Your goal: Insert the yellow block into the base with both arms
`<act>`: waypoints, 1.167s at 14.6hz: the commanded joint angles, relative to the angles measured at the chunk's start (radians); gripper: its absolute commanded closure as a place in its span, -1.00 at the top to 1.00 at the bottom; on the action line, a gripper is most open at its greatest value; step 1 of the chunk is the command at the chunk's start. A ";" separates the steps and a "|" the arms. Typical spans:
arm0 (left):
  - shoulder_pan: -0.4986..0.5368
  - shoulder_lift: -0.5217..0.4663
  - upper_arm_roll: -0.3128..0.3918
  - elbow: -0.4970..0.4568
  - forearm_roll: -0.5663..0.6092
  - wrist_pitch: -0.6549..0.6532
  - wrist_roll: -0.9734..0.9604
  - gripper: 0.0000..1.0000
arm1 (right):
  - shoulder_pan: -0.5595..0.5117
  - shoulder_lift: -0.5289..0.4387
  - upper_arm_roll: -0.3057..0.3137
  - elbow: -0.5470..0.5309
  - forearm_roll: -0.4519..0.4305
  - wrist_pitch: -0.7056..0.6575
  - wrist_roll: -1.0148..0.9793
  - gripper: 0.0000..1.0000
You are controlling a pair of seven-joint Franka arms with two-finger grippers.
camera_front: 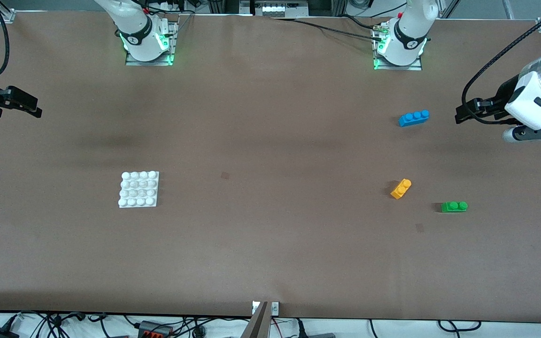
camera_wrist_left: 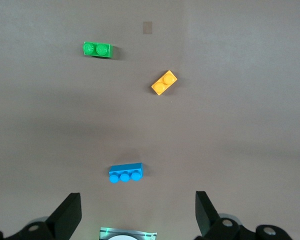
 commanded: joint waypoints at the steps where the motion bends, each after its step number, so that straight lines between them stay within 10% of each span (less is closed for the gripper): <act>1: 0.006 0.011 -0.004 0.027 0.006 -0.020 0.022 1.00 | -0.004 -0.007 0.008 0.002 0.004 -0.014 0.007 1.00; 17: 0.009 0.013 -0.004 0.027 0.006 -0.023 0.076 1.00 | -0.002 0.040 0.013 0.004 0.003 -0.013 0.007 1.00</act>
